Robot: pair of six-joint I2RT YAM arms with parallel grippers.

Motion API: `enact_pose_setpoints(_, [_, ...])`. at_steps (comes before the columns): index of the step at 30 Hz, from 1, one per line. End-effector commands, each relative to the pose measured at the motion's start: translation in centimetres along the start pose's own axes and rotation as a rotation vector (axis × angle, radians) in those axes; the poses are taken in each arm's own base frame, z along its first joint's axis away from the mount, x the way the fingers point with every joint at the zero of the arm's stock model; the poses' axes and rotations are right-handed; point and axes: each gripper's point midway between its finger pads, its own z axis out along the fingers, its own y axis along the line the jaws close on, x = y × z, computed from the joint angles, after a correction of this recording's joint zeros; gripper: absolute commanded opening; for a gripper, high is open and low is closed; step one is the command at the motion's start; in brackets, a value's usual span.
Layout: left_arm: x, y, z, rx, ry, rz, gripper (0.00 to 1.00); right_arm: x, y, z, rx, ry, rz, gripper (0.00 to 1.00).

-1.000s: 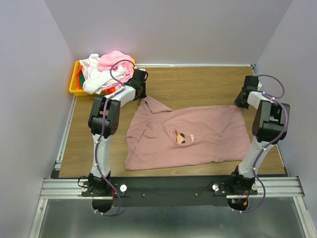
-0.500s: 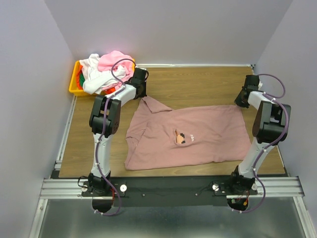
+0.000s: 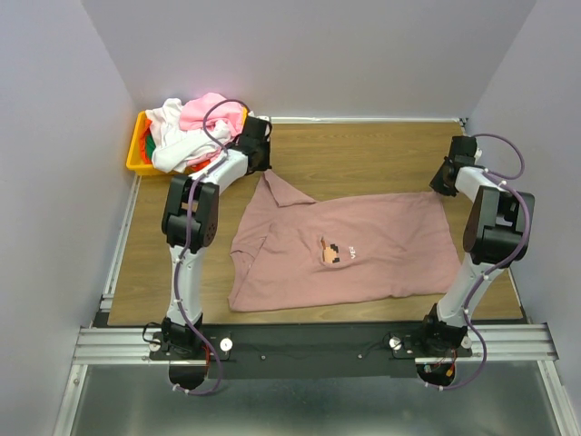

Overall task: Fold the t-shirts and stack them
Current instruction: Fold the tshirt

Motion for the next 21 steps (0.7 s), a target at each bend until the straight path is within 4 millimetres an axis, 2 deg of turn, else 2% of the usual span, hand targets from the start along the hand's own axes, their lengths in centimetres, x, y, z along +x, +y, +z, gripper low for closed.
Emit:
enact_pose_setpoints(1, [-3.1, -1.3, -2.7, 0.057, -0.060, -0.008, 0.00, -0.2, -0.1, -1.1, -0.017, -0.001, 0.010, 0.00])
enact_pose_setpoints(7, [-4.0, -1.5, -4.5, 0.076, -0.094, -0.014, 0.00, -0.4, 0.2, -1.4, -0.033, -0.005, 0.012, 0.00])
enact_pose_setpoints(8, [-4.8, -1.6, -5.3, 0.075, -0.121, -0.026, 0.00, -0.7, 0.3, -1.5, -0.036, -0.010, 0.015, 0.00])
enact_pose_setpoints(11, [-6.2, -1.9, -6.0, 0.100, -0.169, -0.036, 0.00, -1.0, 0.7, -1.5, -0.052, -0.012, 0.015, 0.00])
enact_pose_setpoints(16, [-8.2, -3.3, -5.9, 0.162, -0.172, -0.024, 0.00, -2.6, 1.6, -1.9, -0.082, -0.040, 0.021, 0.00])
enact_pose_setpoints(18, [-8.2, -3.2, -5.0, 0.158, -0.156, -0.021, 0.00, -3.6, 2.2, -2.1, -0.101, -0.057, 0.024, 0.00])
enact_pose_setpoints(21, [-9.9, -2.9, -4.4, 0.164, -0.175, -0.041, 0.00, -4.6, 3.0, -2.1, -0.131, -0.068, 0.027, 0.00])
